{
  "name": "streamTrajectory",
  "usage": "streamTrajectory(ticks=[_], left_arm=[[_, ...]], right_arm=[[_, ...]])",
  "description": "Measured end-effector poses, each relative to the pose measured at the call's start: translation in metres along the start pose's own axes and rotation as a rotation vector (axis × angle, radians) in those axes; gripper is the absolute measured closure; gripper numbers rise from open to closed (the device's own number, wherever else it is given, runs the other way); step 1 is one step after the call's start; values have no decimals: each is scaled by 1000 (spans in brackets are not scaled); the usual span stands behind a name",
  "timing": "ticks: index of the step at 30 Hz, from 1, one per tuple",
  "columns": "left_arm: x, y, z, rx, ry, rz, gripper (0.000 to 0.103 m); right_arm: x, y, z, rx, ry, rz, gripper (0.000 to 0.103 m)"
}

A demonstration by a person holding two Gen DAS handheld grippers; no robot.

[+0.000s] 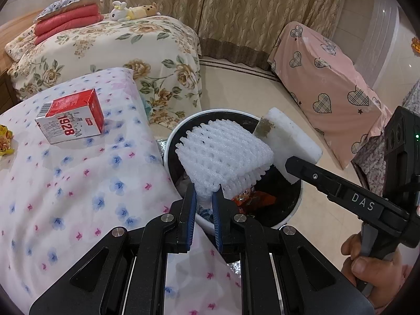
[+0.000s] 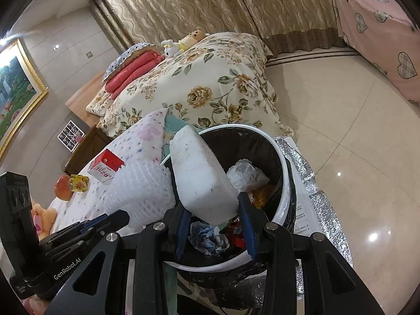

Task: Collect trash
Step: 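Open both tools to drop the mesh net and foam block into the bin, then move the left tool to the yellow wrapper while the right tool approaches the red carton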

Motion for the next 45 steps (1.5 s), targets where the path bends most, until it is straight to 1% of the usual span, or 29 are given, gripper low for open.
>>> streamTrajectory(ticks=[5, 9, 10, 11, 12, 13, 14, 15, 16, 20, 22, 23, 25, 30, 38, 40, 42, 44, 45], left_arm=[[0, 3, 2, -2, 3, -7, 92], [-1, 5, 0, 5, -10, -8, 90], [-2, 5, 0, 7, -11, -9, 90], [-2, 6, 0, 7, -11, -11, 87], [-1, 6, 0, 5, -11, -13, 80], [-1, 5, -1, 4, -11, -11, 75], [-1, 4, -2, 2, -13, -5, 65], [-1, 2, -2, -1, -16, 0, 57], [-1, 1, -3, -1, -19, 4, 57], [3, -4, -12, -8, -36, 4, 57], [8, -8, -20, -13, -57, 5, 55], [9, -10, -23, -15, -64, 6, 51], [15, -16, -33, -27, -83, 12, 50], [27, -30, -57, -50, -143, 22, 48], [42, -55, -99, -107, -217, 53, 42], [47, -61, -111, -122, -238, 57, 41], [52, -65, -122, -137, -256, 60, 41], [55, -69, -131, -152, -274, 62, 41], [57, -71, -138, -157, -289, 64, 40]], right_arm=[[-1, 1, 2, 5, 1, -5, 66], [-2, 4, 3, 8, 2, -10, 64], [-3, 5, 4, 9, 2, -14, 62], [-3, 7, 4, 11, 4, -18, 62], [-3, 7, 5, 11, 9, -21, 59], [-3, 8, 5, 11, 12, -24, 56], [-3, 8, 5, 12, 15, -25, 55], [-3, 8, 5, 17, 15, -24, 53], [-3, 8, 4, 18, 15, -21, 49], [-2, 7, 2, 13, 21, -18, 46], [-1, 6, -1, 10, 20, -15, 39], [-1, 5, -3, 7, 19, -13, 37], [0, 5, -7, 0, 18, -12, 24], [4, 7, -26, -29, -7, -14, 23], [15, 14, -70, -103, -74, -31, 22], [17, 17, -80, -116, -91, -36, 18], [19, 21, -91, -136, -109, -43, 17], [20, 24, -102, -151, -129, -48, 13], [21, 25, -107, -154, -139, -49, 9]])
Point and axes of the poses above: each gripper's, at about its wrist camera, not at the fingertips, and y roughly the way its jaws point, z to its right, x to its underside, the point moved 4 cm from there along y, roughly the way its jaws point
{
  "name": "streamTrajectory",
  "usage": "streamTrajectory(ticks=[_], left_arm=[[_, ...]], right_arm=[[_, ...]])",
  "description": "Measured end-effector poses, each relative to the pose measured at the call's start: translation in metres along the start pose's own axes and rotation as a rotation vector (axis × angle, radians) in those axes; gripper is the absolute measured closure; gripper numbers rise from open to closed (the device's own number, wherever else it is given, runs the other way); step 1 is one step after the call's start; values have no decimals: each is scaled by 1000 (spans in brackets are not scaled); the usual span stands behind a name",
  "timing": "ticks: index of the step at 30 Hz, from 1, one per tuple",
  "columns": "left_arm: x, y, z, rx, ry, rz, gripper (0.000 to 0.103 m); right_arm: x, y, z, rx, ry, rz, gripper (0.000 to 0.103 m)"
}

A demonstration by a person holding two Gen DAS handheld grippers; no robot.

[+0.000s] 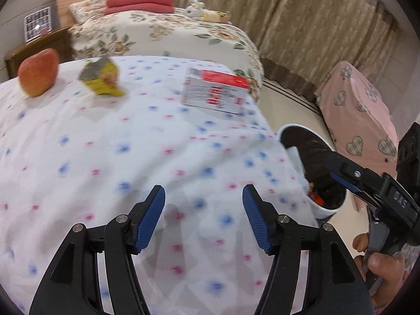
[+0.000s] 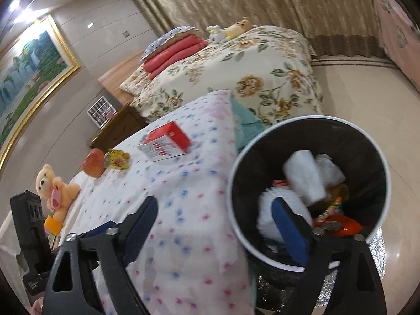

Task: Collect trash
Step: 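Move the left tool to the yellow wrapper while the right tool approaches the red carton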

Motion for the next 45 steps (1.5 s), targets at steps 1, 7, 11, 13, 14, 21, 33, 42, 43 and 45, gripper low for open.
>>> streamTrajectory(ticks=[1, 7, 11, 13, 14, 21, 33, 42, 43, 45], left_arm=[[0, -1, -6, -1, -11, 2, 39], [-2, -9, -36, -38, -60, 23, 37], [-4, -11, -51, -64, -82, 28, 35], [-6, -11, -60, -75, -97, 28, 34], [-7, -10, -63, -80, -103, 28, 34], [-19, -3, -81, -106, -135, 31, 33], [-61, 27, -100, -127, -162, 27, 29], [-99, 59, -119, -148, -186, 41, 28], [-101, 62, -122, -150, -195, 37, 28], [-104, 66, -127, -148, -208, 36, 28]], right_arm=[[0, 3, -5, -7, -12, -2, 8], [2, 18, -25, -23, -61, -28, 8], [1, 28, -33, -33, -74, -48, 7], [-1, 34, -37, -32, -92, -56, 7], [-1, 36, -39, -34, -100, -59, 7], [-13, 56, -52, -42, -178, -84, 5], [-45, 101, -63, -68, -305, -146, 5], [-66, 137, -72, -79, -410, -193, 5], [-66, 141, -73, -80, -422, -199, 5], [-67, 147, -74, -75, -433, -208, 6]])
Point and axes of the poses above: each gripper's, at about its wrist camera, not at the fingertips, and y roughly the way its jaws point, z to its right, x to its underside, the point moved 4 cm from there along y, roughly the way its jaws point
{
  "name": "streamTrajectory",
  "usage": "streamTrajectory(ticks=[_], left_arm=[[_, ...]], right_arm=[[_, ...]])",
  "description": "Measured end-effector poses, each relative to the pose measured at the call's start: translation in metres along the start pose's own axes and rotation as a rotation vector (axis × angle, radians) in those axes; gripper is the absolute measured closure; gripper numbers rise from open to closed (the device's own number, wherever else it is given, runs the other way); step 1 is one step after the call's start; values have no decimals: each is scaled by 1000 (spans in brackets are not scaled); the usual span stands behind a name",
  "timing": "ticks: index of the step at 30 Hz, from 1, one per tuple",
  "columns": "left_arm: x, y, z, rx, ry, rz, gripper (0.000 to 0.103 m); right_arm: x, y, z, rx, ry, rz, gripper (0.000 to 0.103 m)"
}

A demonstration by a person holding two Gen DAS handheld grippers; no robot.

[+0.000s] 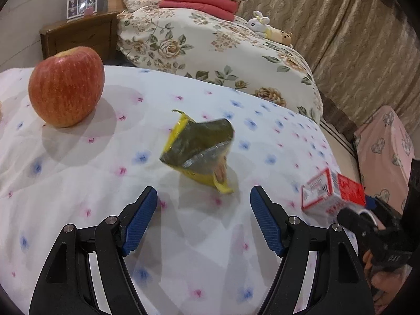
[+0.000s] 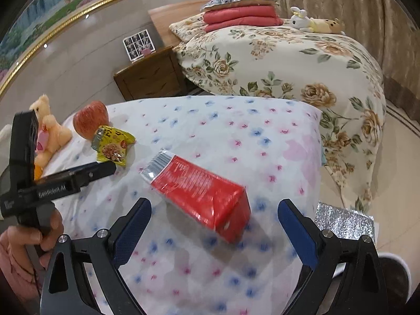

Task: Collect trash
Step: 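Grasp the yellow snack wrapper with the left tool while the right tool grasps the red carton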

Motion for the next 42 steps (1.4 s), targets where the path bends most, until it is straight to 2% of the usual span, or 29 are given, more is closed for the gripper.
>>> streamTrajectory(ticks=[2, 3, 4, 5, 6, 7, 8, 15, 21, 24, 27, 31, 35, 37, 39, 42], left_arm=[[-4, 2, -2, -6, -4, 11, 28], [-6, 3, -2, -6, -3, 15, 29], [-7, 3, -2, -5, 0, 20, 33], [-8, 3, -1, -2, 6, 25, 49], [-8, 4, 0, 4, 13, 22, 66], [-7, 6, 2, 11, 24, 11, 75], [-6, 7, 4, 21, 32, 3, 89], [9, -16, 13, 50, 95, 27, 94], [38, -41, 14, 83, 104, 15, 94], [54, -52, 14, 97, 106, 4, 94], [67, -59, 14, 106, 106, -10, 94], [76, -68, 13, 109, 109, -7, 94], [81, -73, 10, 112, 102, -11, 94], [83, -76, 11, 114, 99, -13, 94], [85, -77, 12, 115, 101, -13, 94], [89, -82, 15, 122, 109, -11, 94]], right_arm=[[0, 4, -1, -15, 7, -4, 7], [1, 4, -1, -26, 12, -5, 13], [2, 5, -2, -50, 20, -11, 26], [3, 7, -3, -62, 31, -20, 35], [4, 7, -3, -55, 37, -26, 54], [6, 7, -3, -42, 42, -29, 61], [7, 5, -4, -46, 50, -23, 62], [26, -18, -21, -55, 87, 13, 65], [47, -32, -31, -15, 136, 22, 66], [57, -35, -38, -30, 154, 16, 65], [61, -35, -49, -32, 134, 10, 62], [55, -29, -53, -9, 108, 6, 41], [48, -19, -57, 23, 80, 0, 40], [46, -17, -57, 21, 84, 6, 47], [48, -17, -57, 20, 100, 6, 68], [55, -24, -57, 17, 137, 21, 68]])
Point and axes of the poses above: each gripper's, at about its wrist camera, not at the fingertips, and y roughly the way its jaws point, z to its right, x to its underside, the point moved 4 cm from there along y, roughly the way its jaws point
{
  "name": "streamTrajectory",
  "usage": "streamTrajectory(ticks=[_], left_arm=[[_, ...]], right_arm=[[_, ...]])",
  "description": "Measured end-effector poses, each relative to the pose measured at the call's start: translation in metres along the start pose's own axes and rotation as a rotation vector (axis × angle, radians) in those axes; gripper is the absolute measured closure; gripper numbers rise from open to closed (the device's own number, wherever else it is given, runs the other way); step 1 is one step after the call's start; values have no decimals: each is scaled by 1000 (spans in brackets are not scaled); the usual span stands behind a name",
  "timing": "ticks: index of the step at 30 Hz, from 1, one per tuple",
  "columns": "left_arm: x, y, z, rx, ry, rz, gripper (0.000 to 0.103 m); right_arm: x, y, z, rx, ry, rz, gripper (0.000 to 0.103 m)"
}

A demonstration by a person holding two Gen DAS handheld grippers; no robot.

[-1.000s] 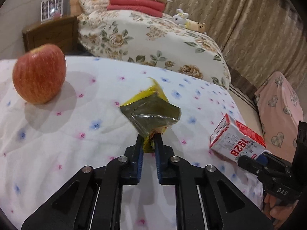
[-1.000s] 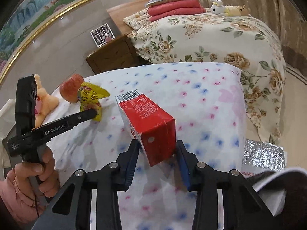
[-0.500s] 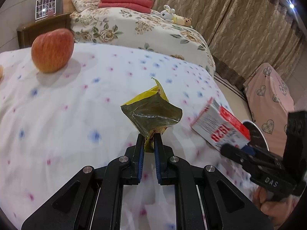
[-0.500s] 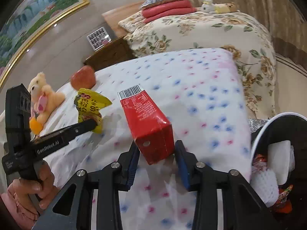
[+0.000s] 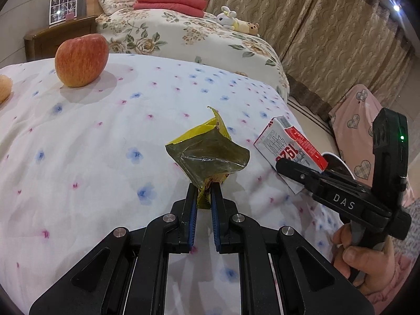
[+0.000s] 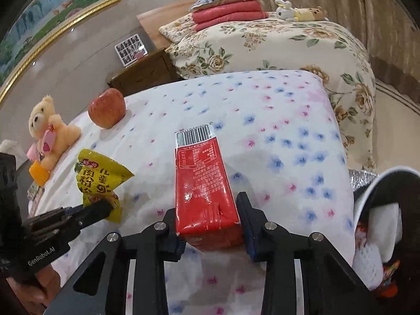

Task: Collect trash
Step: 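Grasp the yellow snack wrapper with the left tool while the right tool grasps the red carton, then carry the yellow wrapper and red carton over the trash bin with both tools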

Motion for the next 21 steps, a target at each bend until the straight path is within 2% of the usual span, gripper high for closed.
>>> streamTrajectory(ticks=[7, 21], left_arm=[[10, -8, 18, 28, 31, 0, 94], [30, -14, 71, 86, 130, -18, 94]], right_arm=[[20, -33, 2, -9, 65, 54, 69], [56, -79, 24, 48, 135, 99, 69]])
Point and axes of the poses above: each gripper's, at about its wrist camera, not at the fingertips, and y roughly the way its jaws point, z to its right, x to its underside, the point moved 4 cm from there along y, roughly the way its jaws point
